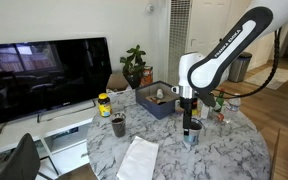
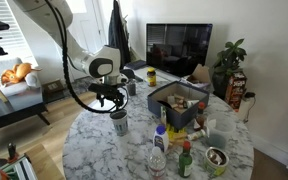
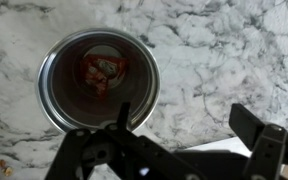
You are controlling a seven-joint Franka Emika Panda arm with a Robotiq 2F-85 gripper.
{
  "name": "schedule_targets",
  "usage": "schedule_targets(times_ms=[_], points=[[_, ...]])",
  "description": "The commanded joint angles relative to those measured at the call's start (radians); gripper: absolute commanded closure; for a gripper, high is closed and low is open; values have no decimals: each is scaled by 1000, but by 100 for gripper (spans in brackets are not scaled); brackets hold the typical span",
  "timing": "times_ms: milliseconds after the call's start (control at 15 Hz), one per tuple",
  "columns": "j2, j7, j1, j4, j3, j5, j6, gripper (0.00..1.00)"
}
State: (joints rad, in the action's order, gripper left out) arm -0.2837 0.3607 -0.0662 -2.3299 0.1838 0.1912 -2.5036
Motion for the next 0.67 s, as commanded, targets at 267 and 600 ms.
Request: schedule_targets(times_ms=[267, 600], points=[[-62, -154, -24, 12, -40, -127, -92, 30], [-73, -194, -17, 16, -42, -149, -79, 70]])
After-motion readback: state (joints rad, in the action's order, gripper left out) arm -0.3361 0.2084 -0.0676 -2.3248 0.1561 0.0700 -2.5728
